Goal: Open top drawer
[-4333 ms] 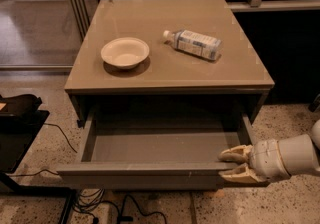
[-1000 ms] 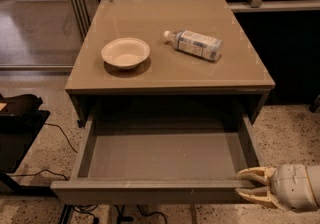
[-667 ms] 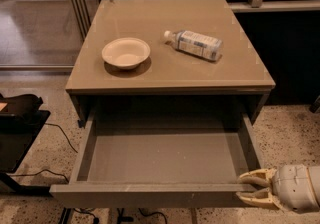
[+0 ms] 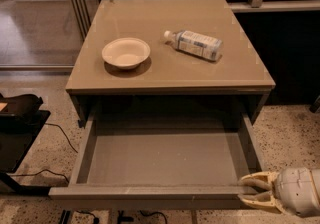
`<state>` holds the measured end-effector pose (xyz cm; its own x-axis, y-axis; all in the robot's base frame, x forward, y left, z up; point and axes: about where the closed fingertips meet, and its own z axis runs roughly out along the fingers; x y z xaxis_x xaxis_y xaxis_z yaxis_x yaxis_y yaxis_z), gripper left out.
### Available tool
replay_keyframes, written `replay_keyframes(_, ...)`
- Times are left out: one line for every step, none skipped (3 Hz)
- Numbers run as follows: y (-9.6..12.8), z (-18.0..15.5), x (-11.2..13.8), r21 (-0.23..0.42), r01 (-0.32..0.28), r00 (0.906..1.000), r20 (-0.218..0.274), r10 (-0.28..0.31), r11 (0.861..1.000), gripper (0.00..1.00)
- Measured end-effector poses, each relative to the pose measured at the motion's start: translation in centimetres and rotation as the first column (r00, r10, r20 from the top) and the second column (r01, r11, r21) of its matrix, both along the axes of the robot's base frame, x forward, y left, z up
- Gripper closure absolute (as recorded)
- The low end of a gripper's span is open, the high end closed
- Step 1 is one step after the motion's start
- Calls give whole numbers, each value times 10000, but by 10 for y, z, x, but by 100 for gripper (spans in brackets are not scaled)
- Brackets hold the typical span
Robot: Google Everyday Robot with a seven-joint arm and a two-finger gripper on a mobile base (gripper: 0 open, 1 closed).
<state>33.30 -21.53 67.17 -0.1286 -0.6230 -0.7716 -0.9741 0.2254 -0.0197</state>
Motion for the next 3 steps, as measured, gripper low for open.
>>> replay_keyframes(0, 0, 0, 0, -1, 10000, 0, 1, 10000, 39)
replay_keyframes(0, 0, 0, 0, -1, 10000, 0, 1, 10000, 16)
replay_keyframes(0, 0, 0, 0, -2, 10000, 0, 2, 10000, 0)
